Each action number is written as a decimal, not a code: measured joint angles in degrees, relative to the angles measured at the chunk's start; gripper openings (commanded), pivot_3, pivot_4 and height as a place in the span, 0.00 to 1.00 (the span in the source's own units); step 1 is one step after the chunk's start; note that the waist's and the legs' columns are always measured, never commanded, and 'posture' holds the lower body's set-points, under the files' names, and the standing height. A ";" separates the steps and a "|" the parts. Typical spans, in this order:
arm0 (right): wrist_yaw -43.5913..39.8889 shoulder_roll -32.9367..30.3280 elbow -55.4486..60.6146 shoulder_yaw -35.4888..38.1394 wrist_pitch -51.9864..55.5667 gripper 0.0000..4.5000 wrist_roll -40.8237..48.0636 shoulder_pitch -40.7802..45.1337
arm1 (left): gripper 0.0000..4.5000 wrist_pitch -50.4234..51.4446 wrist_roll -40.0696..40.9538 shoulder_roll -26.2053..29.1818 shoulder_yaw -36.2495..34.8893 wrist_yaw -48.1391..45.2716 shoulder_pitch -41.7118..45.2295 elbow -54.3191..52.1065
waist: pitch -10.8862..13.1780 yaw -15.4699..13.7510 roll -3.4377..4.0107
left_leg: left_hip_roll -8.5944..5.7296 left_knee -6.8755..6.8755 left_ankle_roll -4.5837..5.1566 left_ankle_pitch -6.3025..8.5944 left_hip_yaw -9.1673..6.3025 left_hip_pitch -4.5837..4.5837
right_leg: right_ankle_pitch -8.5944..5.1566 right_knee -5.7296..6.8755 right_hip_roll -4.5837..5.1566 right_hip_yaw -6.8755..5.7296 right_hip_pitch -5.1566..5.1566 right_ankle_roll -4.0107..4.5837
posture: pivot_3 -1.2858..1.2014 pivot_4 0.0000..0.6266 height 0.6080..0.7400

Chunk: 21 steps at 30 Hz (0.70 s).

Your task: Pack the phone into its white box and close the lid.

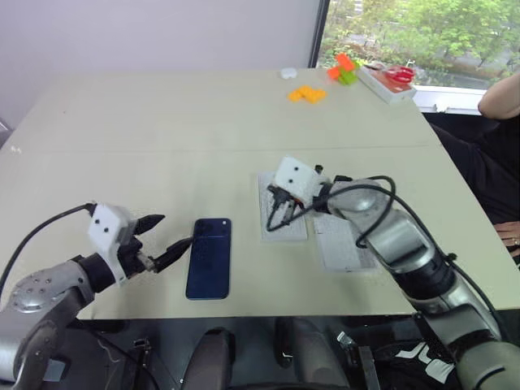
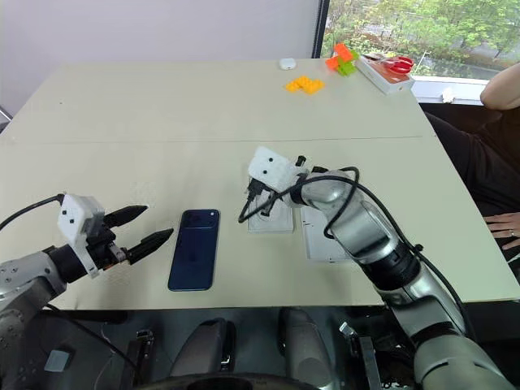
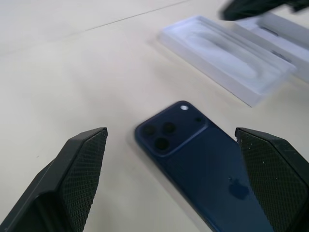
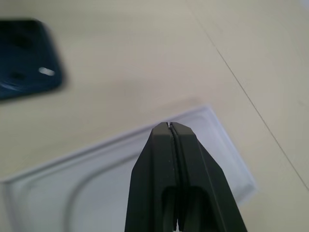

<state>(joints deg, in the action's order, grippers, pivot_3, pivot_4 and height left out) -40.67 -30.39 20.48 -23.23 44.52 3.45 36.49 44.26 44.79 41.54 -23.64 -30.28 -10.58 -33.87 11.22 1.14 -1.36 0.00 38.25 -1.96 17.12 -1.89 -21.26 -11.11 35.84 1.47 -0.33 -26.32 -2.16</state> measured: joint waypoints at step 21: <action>-9.15 1.35 1.10 -11.30 4.67 0.01 2.53 1.51 | 1.00 26.52 52.55 5.34 1.47 34.47 4.16 12.46 | -0.09 -0.20 -0.05 | -0.06 0.00 -0.01 0.00 0.02 0.27 | 0.09 0.18 0.10 0.11 0.12 0.20 | 0.52 0.24 1.00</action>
<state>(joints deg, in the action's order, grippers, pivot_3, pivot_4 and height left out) -49.82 -29.04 21.58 -34.53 49.19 5.98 38.00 70.78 97.34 46.88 -22.16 4.19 -6.42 -21.42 11.13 0.94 -1.41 -0.06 38.26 -1.97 17.12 -1.87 -20.99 -11.03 36.02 1.57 -0.22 -26.20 -1.96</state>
